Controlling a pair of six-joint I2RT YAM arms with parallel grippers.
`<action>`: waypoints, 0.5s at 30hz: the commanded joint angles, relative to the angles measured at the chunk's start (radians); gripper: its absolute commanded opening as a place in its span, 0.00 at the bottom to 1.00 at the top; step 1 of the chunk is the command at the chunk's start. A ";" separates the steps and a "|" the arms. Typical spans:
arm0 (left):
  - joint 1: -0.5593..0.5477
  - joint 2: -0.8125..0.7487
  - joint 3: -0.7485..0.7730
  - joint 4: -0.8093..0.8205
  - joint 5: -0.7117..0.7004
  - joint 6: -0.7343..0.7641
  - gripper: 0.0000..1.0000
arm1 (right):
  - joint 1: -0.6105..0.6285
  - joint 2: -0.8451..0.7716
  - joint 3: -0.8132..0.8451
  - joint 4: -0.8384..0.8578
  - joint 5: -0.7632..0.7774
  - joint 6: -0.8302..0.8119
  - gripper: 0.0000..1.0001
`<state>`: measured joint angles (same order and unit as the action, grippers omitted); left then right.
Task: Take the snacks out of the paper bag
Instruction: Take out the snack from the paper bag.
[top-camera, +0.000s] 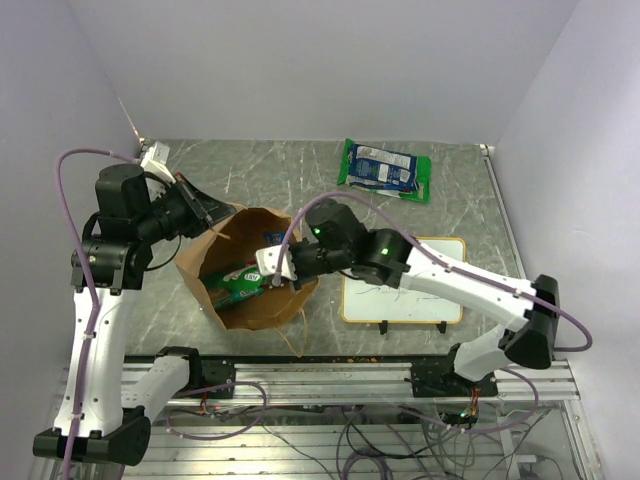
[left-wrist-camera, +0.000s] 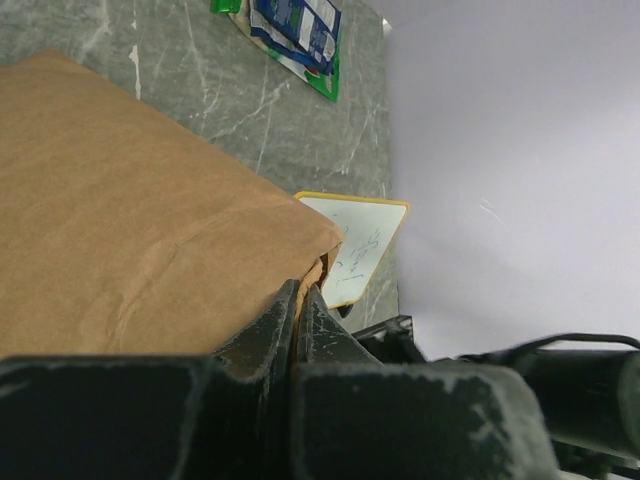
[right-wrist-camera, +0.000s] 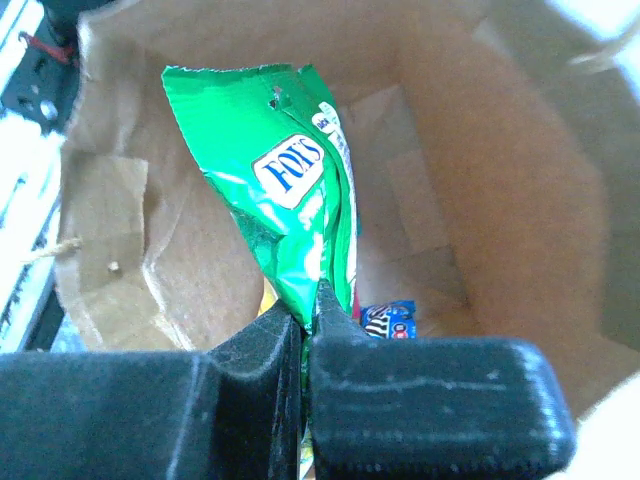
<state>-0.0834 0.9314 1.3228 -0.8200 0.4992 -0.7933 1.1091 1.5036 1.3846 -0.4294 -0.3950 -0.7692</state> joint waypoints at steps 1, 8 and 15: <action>-0.007 0.001 0.033 -0.037 -0.043 0.003 0.07 | -0.007 -0.110 0.092 0.000 -0.054 0.116 0.00; -0.007 0.014 0.041 -0.071 -0.070 0.050 0.07 | -0.030 -0.198 0.193 0.164 0.021 0.209 0.00; -0.006 0.047 0.065 -0.120 -0.094 0.131 0.07 | -0.116 -0.249 0.119 0.496 0.300 0.196 0.00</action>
<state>-0.0845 0.9726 1.3598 -0.9031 0.4400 -0.7265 1.0428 1.2842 1.5650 -0.2249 -0.3206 -0.5930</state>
